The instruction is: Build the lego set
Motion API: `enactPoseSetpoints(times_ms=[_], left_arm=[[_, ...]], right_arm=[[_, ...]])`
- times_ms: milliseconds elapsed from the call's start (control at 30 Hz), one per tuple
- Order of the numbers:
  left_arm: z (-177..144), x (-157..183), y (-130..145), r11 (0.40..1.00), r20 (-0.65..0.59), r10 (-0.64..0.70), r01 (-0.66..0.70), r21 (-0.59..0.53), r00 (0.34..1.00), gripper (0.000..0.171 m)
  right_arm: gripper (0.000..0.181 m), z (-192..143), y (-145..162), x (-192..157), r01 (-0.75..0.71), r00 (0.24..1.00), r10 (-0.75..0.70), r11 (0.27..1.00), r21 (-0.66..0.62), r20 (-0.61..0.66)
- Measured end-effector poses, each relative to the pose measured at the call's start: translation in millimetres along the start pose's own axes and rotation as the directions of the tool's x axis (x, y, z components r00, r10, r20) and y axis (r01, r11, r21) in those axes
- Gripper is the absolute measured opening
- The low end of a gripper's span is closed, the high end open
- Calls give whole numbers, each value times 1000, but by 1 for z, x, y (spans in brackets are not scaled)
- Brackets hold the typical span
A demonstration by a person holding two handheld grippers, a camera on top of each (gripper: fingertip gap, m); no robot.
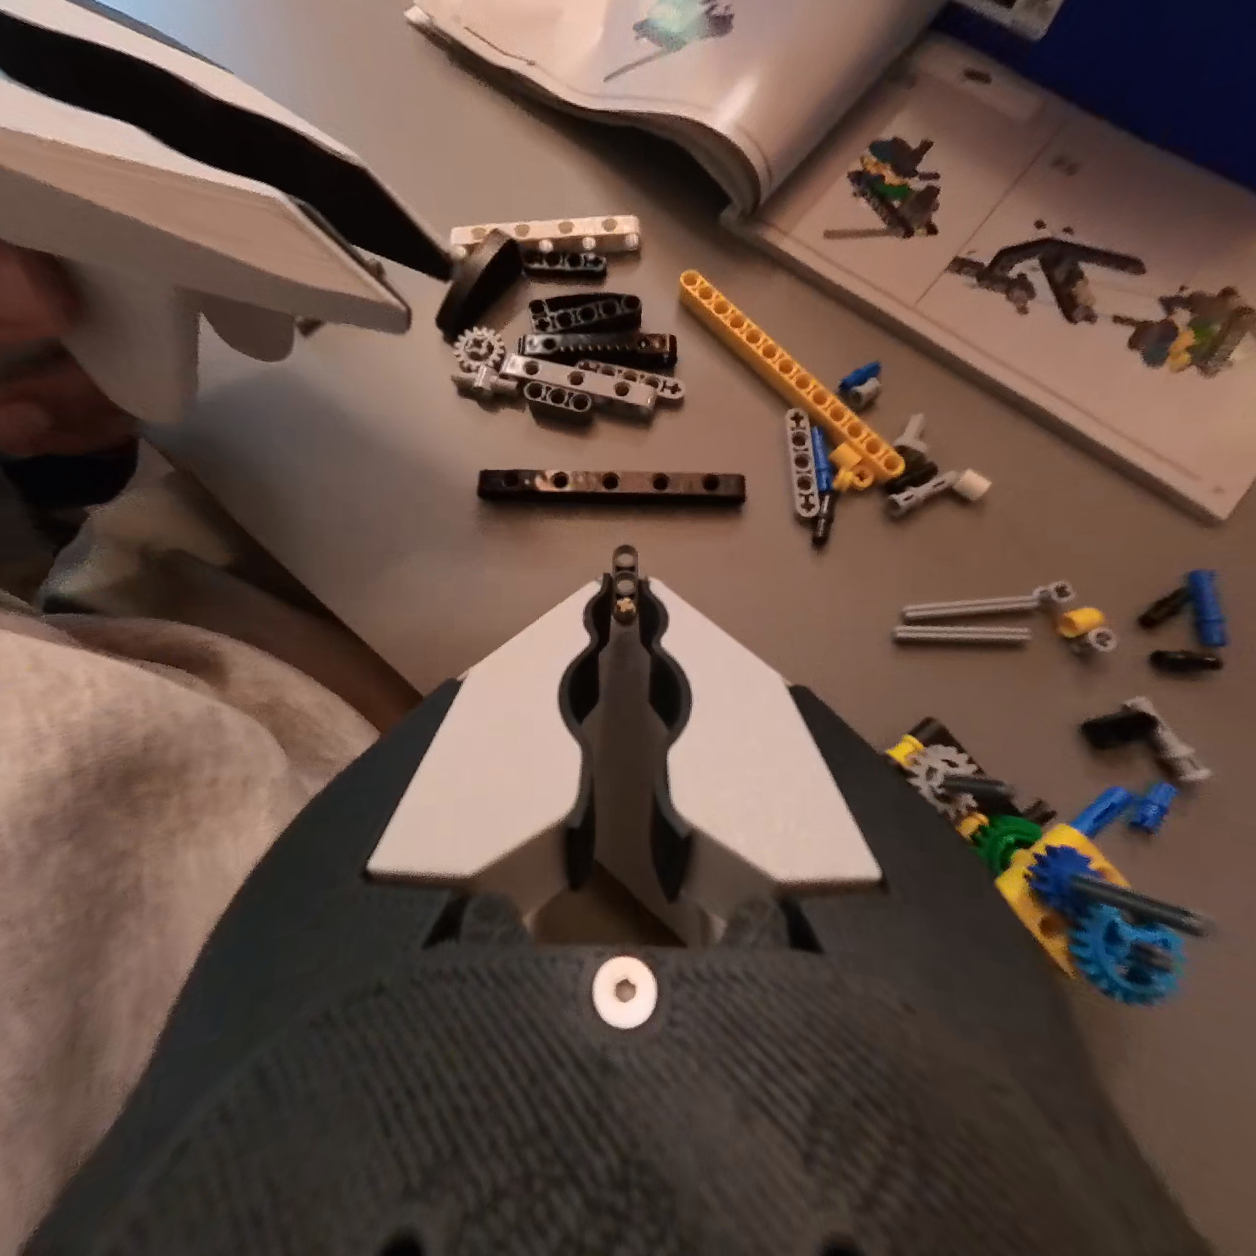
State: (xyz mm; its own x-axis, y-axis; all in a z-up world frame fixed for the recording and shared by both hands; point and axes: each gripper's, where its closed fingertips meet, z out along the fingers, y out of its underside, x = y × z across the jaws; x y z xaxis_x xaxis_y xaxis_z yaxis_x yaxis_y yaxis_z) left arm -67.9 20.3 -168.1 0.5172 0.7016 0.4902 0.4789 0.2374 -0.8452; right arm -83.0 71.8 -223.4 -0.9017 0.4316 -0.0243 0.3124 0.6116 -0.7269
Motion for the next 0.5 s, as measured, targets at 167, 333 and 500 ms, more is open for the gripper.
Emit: enactPoseSetpoints(times_ms=[167, 333, 500], left_arm=[[26, -5, -16, 996, 16, 70, -69, -52, 997, 18], [42, -27, -46, 985, 104, 170, -166, -44, 980, 12], [49, -35, -47, 989, 114, 142, -145, 16, 983, 7]], right_arm=[[6, 0, 4, 1, -38, 999, 39, 999, -16, 20], [6, 0, 2, 6, -53, 998, 53, 999, -13, -23], [6, 0, 6, 9, -104, 993, 102, 994, -38, -59]])
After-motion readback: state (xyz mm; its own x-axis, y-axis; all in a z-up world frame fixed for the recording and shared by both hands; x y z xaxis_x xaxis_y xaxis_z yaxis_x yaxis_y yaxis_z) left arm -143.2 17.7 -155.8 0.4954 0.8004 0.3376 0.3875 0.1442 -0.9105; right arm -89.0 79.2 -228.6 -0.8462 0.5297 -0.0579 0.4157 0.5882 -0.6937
